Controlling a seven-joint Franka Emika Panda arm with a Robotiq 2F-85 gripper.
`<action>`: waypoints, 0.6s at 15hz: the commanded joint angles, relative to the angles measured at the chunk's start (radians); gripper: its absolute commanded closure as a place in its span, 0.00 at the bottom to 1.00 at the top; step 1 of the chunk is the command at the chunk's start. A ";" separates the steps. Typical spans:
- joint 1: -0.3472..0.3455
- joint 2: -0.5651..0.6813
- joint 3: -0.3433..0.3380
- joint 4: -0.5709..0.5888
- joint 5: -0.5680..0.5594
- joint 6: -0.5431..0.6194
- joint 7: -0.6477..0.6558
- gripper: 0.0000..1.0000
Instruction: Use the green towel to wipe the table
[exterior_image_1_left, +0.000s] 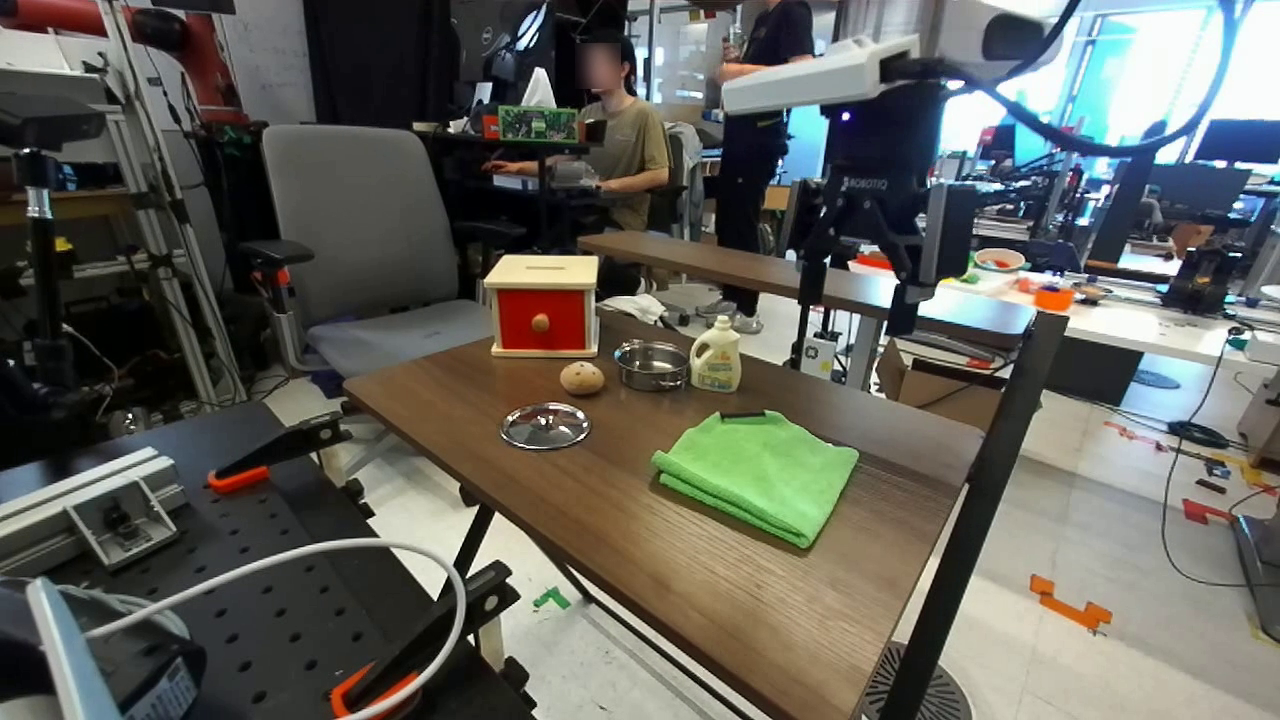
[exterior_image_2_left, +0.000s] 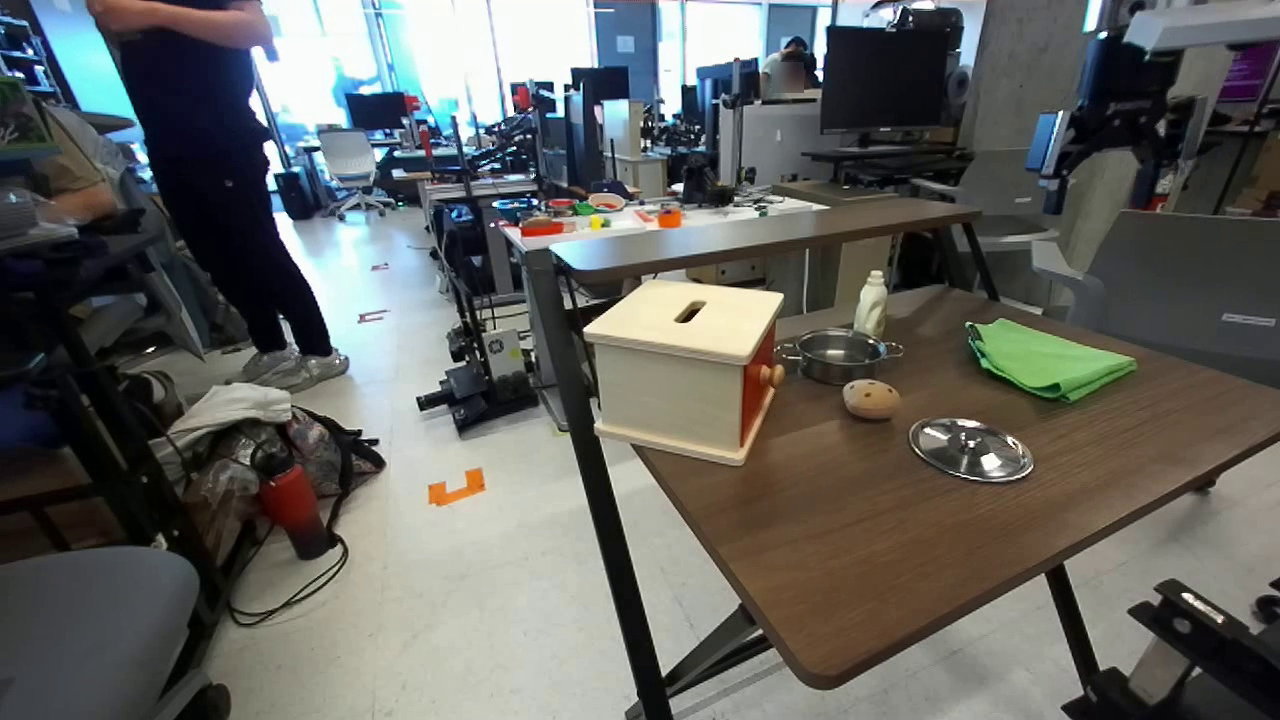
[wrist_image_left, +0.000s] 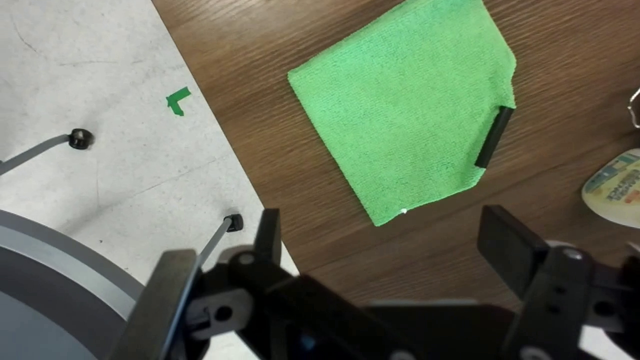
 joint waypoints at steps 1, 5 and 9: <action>0.030 0.059 0.005 0.033 -0.046 0.038 0.051 0.00; 0.040 0.097 0.020 0.033 -0.038 0.088 0.030 0.00; 0.021 0.121 0.060 0.040 0.006 0.124 0.002 0.00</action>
